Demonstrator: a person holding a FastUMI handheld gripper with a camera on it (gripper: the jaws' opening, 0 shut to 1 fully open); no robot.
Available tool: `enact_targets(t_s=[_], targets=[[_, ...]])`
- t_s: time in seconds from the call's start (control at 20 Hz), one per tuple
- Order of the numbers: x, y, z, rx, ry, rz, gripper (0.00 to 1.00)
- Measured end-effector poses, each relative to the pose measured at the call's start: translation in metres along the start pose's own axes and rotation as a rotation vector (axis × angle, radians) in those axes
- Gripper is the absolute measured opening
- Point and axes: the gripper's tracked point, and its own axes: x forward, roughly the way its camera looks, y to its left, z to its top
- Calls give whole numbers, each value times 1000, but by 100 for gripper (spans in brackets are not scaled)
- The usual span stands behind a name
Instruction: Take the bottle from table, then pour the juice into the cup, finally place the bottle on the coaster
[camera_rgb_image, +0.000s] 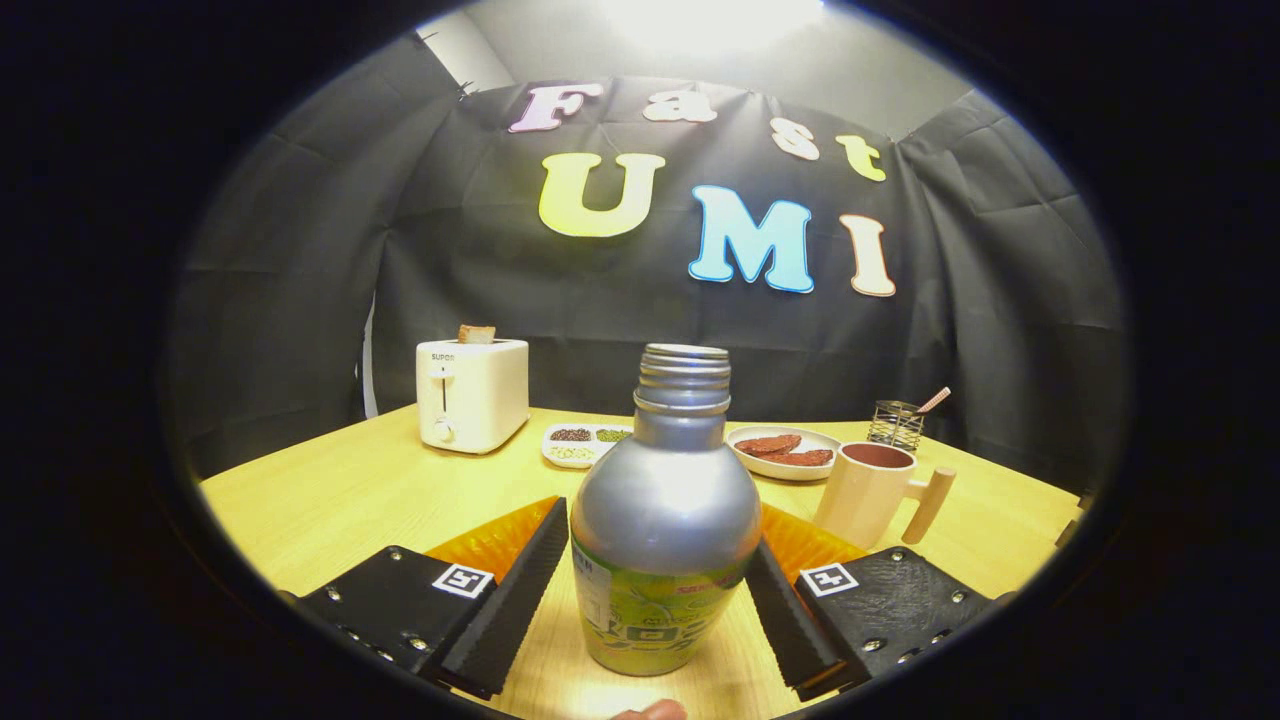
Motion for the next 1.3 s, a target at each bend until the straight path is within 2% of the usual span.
enact_targets(t_s=[0.15, 0.3, 0.5, 0.65, 0.8, 1.1, 1.3], targets=[[9, 6, 1, 19, 4, 12, 83], [18, 16, 14, 56, 11, 30, 80], [19, 10, 69, 141, -51, 19, 78], [34, -4, 97, 269, -47, 9, 78], [54, -25, 107, 451, -33, 9, 78], [88, -40, 93, 832, 6, 37, 77], [97, -45, 81, 971, 17, 60, 77]])
